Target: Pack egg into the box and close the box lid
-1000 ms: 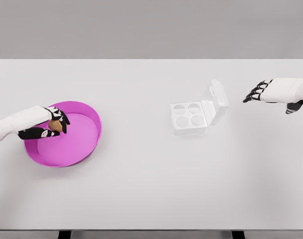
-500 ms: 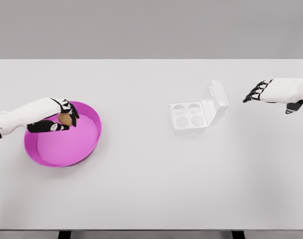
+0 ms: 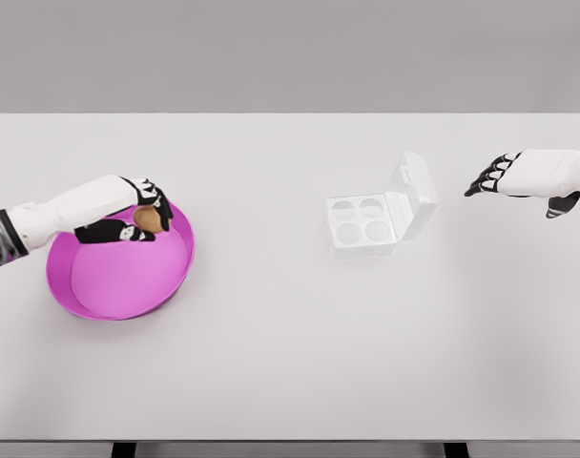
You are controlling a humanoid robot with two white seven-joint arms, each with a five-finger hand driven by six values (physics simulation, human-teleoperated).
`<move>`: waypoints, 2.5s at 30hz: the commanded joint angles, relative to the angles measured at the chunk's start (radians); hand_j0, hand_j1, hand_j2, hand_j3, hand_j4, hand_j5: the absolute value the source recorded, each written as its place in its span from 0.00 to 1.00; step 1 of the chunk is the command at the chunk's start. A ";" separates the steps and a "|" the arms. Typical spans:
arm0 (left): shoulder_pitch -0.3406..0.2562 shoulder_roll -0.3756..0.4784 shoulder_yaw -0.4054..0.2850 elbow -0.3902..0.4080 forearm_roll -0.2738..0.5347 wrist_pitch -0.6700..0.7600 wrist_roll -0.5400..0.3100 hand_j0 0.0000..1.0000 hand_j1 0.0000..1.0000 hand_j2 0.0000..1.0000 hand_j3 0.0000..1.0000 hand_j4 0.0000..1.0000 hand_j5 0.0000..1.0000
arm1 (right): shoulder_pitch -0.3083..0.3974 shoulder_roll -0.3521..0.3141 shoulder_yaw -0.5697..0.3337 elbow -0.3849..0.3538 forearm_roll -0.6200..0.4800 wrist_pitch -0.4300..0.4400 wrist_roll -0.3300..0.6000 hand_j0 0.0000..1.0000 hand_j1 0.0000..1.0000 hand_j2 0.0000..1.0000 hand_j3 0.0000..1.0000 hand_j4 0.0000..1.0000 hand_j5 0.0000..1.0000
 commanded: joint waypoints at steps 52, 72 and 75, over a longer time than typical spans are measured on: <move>-0.063 -0.354 -0.041 0.026 -0.057 0.003 0.001 0.39 0.39 0.39 0.39 0.39 0.39 | -0.002 -0.001 -0.002 -0.008 -0.003 0.002 0.000 1.00 1.00 1.00 1.00 1.00 1.00; -0.126 -0.495 -0.083 0.112 -0.112 0.003 0.001 0.39 0.39 0.39 0.39 0.39 0.39 | -0.002 0.001 -0.002 -0.008 -0.003 0.002 0.000 1.00 1.00 1.00 1.00 1.00 1.00; -0.143 -0.512 -0.083 0.141 -0.124 0.003 0.001 0.39 0.39 0.39 0.39 0.39 0.39 | -0.002 0.001 -0.002 -0.008 -0.003 0.002 0.000 1.00 1.00 1.00 1.00 1.00 1.00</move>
